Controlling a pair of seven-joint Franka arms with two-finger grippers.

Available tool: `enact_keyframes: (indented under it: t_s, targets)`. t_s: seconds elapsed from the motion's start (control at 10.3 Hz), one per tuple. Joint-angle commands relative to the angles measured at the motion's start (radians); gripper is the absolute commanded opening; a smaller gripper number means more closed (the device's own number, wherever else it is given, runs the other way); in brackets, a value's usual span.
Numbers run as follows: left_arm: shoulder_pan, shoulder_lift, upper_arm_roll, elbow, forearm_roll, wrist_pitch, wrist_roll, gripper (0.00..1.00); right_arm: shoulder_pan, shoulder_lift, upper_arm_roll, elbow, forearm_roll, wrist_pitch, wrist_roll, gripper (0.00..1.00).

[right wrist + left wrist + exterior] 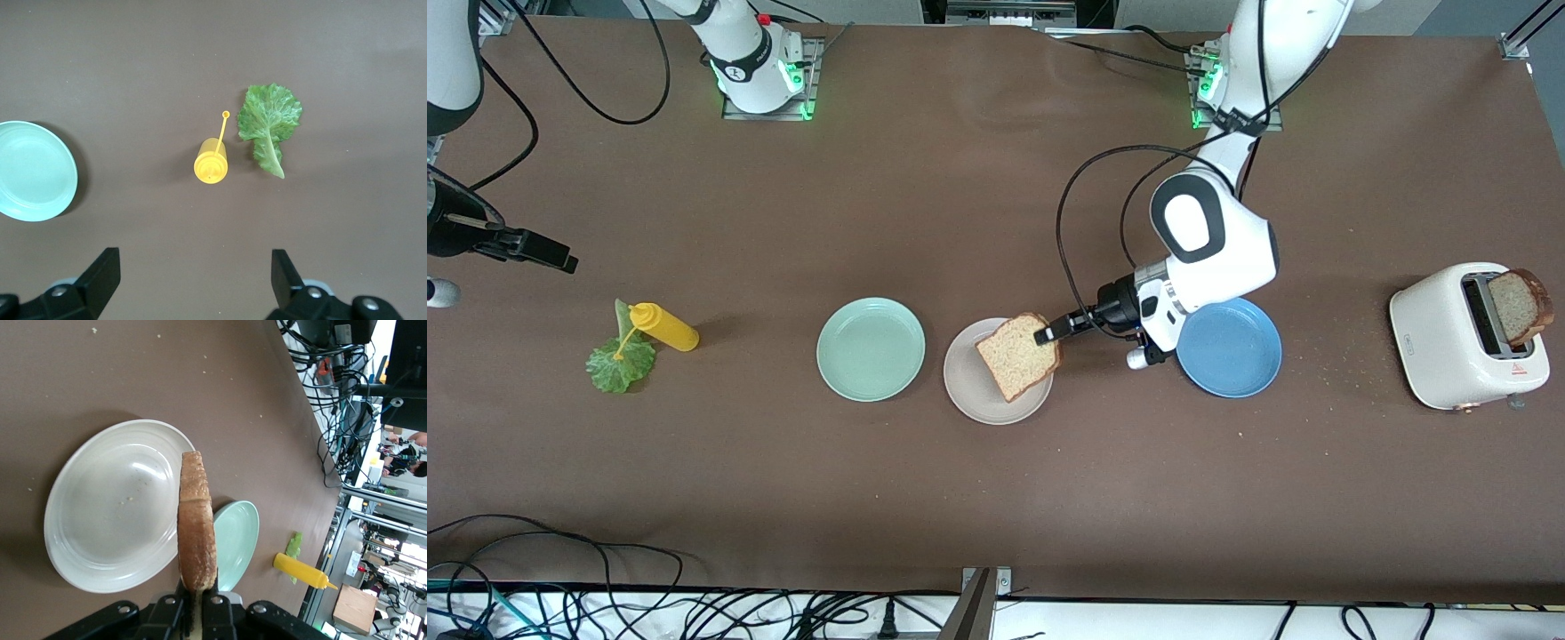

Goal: Make sandwich on beige plate with both arms
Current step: 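Carry the bread slice with the left gripper onto the beige plate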

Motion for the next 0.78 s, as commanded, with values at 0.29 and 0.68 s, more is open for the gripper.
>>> enact_keyframes:
  t_s: [0.29, 0.68]
  targets:
    - [-0.062, 0.129, 0.002, 0.13, -0.129, 0.066, 0.022, 0.0, -0.004, -0.004, -0.001, 0.0, 0.017, -0.006, -0.016, 1.0]
    - [-0.06, 0.152, -0.007, 0.13, -0.131, 0.069, 0.023, 0.0, -0.029, -0.003, -0.008, 0.001, 0.017, -0.001, -0.016, 1.0]
